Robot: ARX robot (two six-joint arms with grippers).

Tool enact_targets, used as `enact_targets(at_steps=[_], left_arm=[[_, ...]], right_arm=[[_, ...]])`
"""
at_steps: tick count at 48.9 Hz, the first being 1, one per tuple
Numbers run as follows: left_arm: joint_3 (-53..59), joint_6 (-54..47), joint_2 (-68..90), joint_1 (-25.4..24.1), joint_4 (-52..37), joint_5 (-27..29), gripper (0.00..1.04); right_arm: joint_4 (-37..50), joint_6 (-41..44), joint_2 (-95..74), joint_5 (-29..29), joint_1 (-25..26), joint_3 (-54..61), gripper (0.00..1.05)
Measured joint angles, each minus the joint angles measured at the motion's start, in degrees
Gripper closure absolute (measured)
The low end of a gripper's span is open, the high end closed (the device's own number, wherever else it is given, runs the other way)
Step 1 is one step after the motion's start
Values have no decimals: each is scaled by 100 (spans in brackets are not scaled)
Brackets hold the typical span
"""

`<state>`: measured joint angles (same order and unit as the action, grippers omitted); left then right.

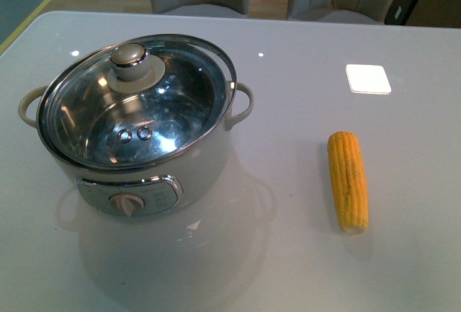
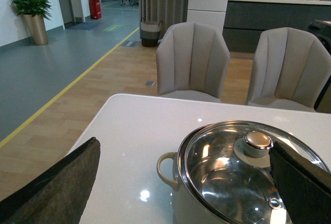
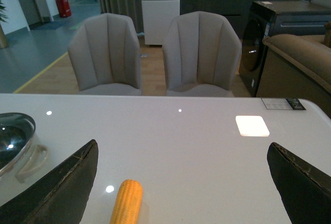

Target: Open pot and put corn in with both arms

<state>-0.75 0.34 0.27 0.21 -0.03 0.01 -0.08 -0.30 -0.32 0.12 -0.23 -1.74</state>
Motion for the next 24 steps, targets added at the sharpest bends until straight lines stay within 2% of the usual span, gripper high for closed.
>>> enact_targets(at_steps=[24], left_arm=[[0, 0, 0, 0, 2, 0, 7]], right_arm=[[0, 0, 0, 0, 0, 0, 9]])
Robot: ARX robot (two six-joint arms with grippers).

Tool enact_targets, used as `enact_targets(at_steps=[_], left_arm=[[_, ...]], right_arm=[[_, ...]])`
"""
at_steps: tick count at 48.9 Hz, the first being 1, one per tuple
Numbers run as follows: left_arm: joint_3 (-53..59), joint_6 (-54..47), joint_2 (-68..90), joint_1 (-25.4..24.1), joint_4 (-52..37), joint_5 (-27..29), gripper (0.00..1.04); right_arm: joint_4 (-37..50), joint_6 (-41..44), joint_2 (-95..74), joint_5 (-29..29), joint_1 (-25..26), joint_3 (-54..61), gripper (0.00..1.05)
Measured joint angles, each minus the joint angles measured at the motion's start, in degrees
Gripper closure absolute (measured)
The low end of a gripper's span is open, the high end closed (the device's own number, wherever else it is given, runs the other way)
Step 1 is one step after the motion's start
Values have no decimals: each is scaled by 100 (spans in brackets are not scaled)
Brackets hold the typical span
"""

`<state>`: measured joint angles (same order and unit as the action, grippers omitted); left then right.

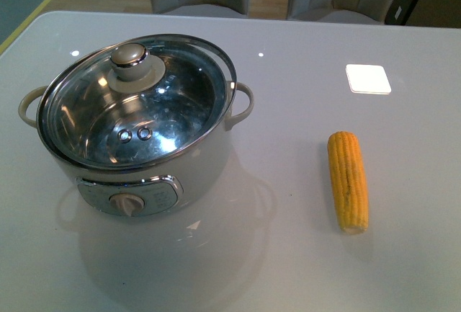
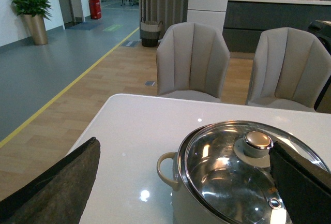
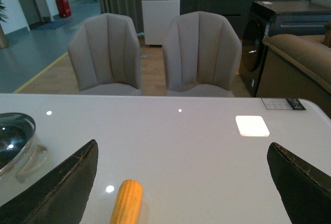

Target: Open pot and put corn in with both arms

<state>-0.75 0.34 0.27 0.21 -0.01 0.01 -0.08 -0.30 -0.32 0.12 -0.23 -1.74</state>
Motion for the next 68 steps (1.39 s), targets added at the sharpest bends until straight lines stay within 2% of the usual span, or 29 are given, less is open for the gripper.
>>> enact_targets(at_steps=[17, 18, 20, 23, 26, 30, 33, 35, 40, 49, 56, 68], left_arm=[[0, 0, 0, 0, 0, 0, 7], [-31, 72, 61, 15, 96, 83, 7], [-466, 448, 588, 170, 1169, 575, 7], [-927, 911, 1329, 308, 2166, 916, 7], [-1119, 1279, 1847, 476, 2787, 1102, 7], [-1126, 1519, 2186, 726, 2868, 1285, 7], [-1145, 1648, 2448, 990, 2684, 1473, 7], [-1213, 1764, 2806, 1307, 2317, 1506, 7], [-1421, 1740, 3713, 1655, 1384, 1580, 7], [-2166, 1213, 6583, 1733, -1451, 1351, 7], [-2761, 824, 8343, 1696, -3008, 1209, 7], [-3585, 625, 9882, 1650, -3613, 758, 7]], right_arm=[[0, 0, 0, 0, 0, 0, 9], [0, 0, 0, 0, 0, 0, 9], [0, 2, -2, 0, 0, 0, 9], [0, 2, 0, 0, 0, 0, 9], [0, 2, 4, -9, 0, 0, 9], [0, 2, 4, -4, 0, 0, 9], [0, 2, 4, 2, 0, 0, 9], [0, 2, 4, -2, 0, 0, 9], [0, 2, 4, 0, 0, 0, 9], [0, 2, 4, 0, 0, 0, 9], [0, 2, 4, 0, 0, 0, 9], [0, 2, 4, 0, 0, 0, 9]])
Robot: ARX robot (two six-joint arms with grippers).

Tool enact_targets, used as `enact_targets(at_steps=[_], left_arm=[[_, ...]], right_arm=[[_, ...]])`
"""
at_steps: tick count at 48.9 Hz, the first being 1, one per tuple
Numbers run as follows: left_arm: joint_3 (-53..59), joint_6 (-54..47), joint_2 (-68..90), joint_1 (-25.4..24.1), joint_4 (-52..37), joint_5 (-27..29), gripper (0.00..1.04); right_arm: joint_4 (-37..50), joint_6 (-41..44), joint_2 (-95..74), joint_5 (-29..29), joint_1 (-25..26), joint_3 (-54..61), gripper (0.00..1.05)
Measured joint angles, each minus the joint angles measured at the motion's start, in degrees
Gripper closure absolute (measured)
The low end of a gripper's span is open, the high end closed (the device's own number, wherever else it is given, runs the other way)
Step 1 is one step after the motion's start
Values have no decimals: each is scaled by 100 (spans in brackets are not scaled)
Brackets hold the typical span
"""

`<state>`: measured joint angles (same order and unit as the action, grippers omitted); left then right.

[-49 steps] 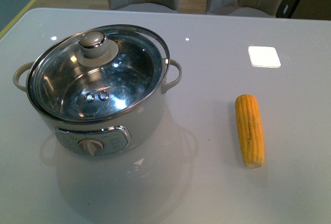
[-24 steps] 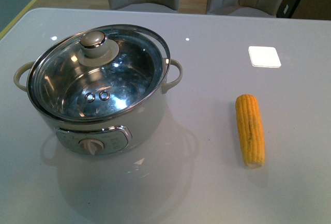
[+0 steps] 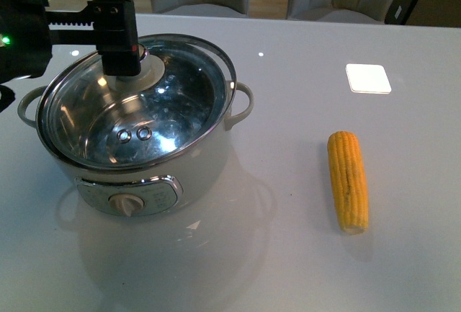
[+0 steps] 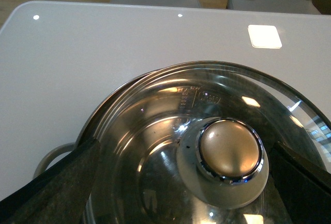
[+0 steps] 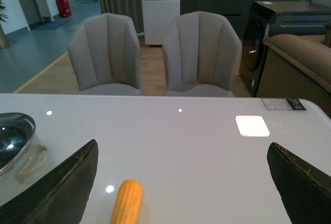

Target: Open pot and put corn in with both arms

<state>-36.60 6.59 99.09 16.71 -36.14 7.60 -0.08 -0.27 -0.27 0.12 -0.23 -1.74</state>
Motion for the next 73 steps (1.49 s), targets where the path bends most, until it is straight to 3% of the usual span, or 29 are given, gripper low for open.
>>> enact_targets(at_steps=[23, 43, 60, 73], left_arm=[[-597, -76, 1491, 402, -1025, 96, 7], [-752, 118, 1840, 455, -1139, 229, 7], [-767, 317, 1871, 455, -1187, 317, 60], [-767, 356, 1867, 457, -1182, 433, 61]], right_arm=[[0, -2, 0, 0, 0, 0, 9], [0, 0, 0, 0, 0, 0, 9], [0, 0, 0, 0, 0, 0, 9], [0, 0, 0, 0, 0, 0, 9]])
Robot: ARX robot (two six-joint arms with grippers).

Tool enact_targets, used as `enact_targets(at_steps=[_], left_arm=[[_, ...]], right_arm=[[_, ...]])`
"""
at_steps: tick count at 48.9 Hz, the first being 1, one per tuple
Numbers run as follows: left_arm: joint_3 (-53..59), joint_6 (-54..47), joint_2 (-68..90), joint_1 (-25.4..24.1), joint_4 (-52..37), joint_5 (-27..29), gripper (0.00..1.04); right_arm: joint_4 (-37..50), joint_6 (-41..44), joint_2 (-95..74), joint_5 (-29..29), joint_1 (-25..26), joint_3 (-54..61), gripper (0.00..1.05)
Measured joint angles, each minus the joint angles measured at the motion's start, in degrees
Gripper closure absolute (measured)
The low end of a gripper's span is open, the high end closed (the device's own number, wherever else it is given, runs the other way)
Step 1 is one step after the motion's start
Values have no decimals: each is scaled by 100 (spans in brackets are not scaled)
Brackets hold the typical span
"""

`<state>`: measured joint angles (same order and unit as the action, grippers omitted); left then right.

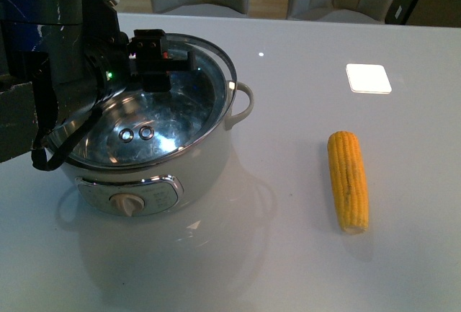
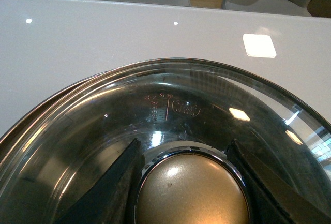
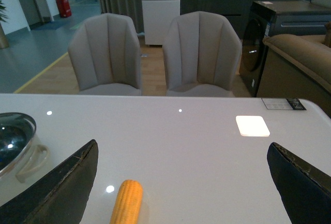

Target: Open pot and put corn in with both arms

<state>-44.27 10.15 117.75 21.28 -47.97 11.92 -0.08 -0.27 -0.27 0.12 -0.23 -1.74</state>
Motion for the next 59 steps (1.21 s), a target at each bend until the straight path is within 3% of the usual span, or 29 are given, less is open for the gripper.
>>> enact_targets(at_steps=[24, 39, 56, 59], left_arm=[[-48, -116, -835, -118, 885, 160, 61], [-264, -184, -1775, -472, 1314, 42, 61], [321, -658, -2566, -2092, 1051, -538, 61], [533, -726, -2583, -2632, 920, -745, 61]], right_arm=[[0, 0, 0, 0, 0, 0, 9], [0, -2, 0, 0, 0, 0, 9], [0, 0, 0, 0, 0, 0, 9], [0, 0, 0, 0, 0, 0, 9]])
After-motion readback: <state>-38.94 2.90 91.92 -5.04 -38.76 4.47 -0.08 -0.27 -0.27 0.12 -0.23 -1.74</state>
